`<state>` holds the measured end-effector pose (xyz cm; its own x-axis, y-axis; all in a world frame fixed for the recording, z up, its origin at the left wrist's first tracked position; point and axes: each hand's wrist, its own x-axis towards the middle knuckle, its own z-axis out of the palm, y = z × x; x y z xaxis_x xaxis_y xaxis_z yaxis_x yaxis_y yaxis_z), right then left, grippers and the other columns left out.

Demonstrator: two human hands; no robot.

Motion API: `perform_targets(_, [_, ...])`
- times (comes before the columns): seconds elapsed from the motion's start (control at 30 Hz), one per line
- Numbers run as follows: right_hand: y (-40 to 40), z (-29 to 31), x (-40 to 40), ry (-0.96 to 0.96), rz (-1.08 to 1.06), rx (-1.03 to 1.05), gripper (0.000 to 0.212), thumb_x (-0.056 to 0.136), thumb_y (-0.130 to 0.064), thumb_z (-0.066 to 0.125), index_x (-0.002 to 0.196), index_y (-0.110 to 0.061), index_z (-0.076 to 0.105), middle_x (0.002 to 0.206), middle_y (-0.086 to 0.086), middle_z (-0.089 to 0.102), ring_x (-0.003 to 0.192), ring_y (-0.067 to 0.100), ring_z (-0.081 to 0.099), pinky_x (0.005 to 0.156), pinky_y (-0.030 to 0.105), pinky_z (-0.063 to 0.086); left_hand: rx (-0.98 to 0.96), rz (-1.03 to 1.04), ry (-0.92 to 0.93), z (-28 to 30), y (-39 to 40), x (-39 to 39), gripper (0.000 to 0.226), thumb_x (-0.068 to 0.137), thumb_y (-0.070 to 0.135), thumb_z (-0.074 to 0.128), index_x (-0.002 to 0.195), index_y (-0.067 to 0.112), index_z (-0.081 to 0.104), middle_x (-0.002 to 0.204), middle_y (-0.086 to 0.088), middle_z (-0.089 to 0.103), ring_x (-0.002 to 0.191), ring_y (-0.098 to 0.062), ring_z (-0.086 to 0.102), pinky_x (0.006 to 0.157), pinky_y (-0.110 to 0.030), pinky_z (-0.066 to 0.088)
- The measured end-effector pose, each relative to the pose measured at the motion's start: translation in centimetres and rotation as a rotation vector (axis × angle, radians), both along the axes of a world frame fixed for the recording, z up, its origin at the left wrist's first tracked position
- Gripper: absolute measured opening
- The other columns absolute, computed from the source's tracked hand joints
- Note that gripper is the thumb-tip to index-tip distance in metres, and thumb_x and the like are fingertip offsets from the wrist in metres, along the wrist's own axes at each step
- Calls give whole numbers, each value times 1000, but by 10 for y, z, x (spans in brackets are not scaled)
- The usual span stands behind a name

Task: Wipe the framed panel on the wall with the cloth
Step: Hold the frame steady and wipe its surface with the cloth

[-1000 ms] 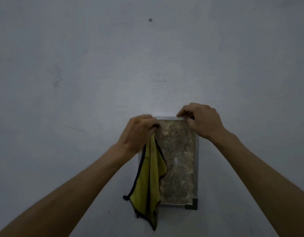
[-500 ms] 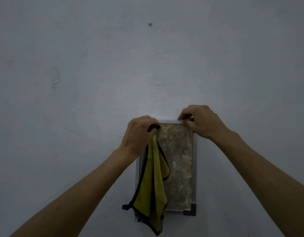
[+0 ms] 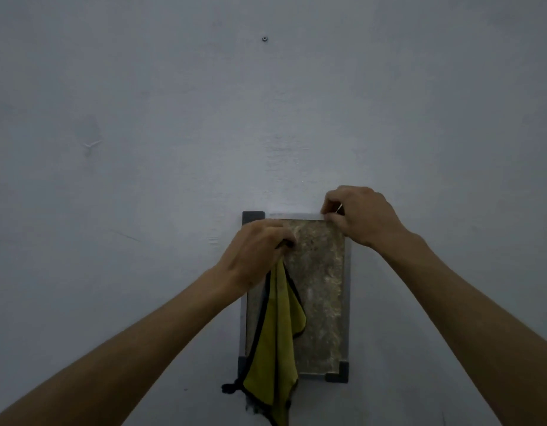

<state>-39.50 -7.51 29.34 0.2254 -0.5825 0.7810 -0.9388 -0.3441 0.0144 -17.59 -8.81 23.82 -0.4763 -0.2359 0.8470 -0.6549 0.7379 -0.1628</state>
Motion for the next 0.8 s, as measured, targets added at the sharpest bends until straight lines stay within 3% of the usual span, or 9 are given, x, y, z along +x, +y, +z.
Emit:
perform_targets(0.13, [2, 1, 2, 1, -20, 13, 5, 91, -23, 66, 93, -25, 70, 100, -6, 66, 93, 19, 63, 82, 43, 56, -36, -18, 186, 9, -1, 1, 11, 88, 13, 75, 98, 13, 80, 90, -3, 77, 76, -13, 68, 74, -31, 59])
perform_targets(0.3, [1, 2, 2, -11, -29, 21, 6, 91, -23, 65, 93, -25, 70, 102, -6, 66, 94, 18, 63, 83, 42, 55, -65, -7, 387, -3, -7, -3, 11, 87, 8, 76, 97, 11, 80, 91, -4, 76, 79, -14, 69, 76, -29, 58])
perform_targets(0.47, [1, 3, 1, -22, -22, 20, 5, 91, -25, 65, 92, -26, 70, 102, -7, 66, 93, 18, 63, 83, 43, 56, 0, -4, -34, -5, 6, 2, 14, 91, 10, 71, 103, 12, 79, 101, -5, 76, 89, -17, 71, 83, -32, 60])
perform_targets(0.67, [2, 1, 3, -27, -29, 12, 6, 91, -24, 65, 92, -26, 71, 103, -6, 66, 95, 19, 63, 82, 40, 55, -32, 44, 278, 15, -1, 28, 12, 86, 8, 76, 96, 13, 81, 89, -2, 76, 77, -15, 69, 76, -36, 59])
perform_targets(0.8, [2, 0, 2, -32, -27, 18, 7, 91, -24, 64, 92, -26, 71, 104, -7, 66, 94, 19, 63, 82, 41, 55, -8, 38, -105, 3, 10, 22, 14, 86, 4, 74, 97, 11, 80, 95, -4, 76, 84, -18, 70, 77, -37, 61])
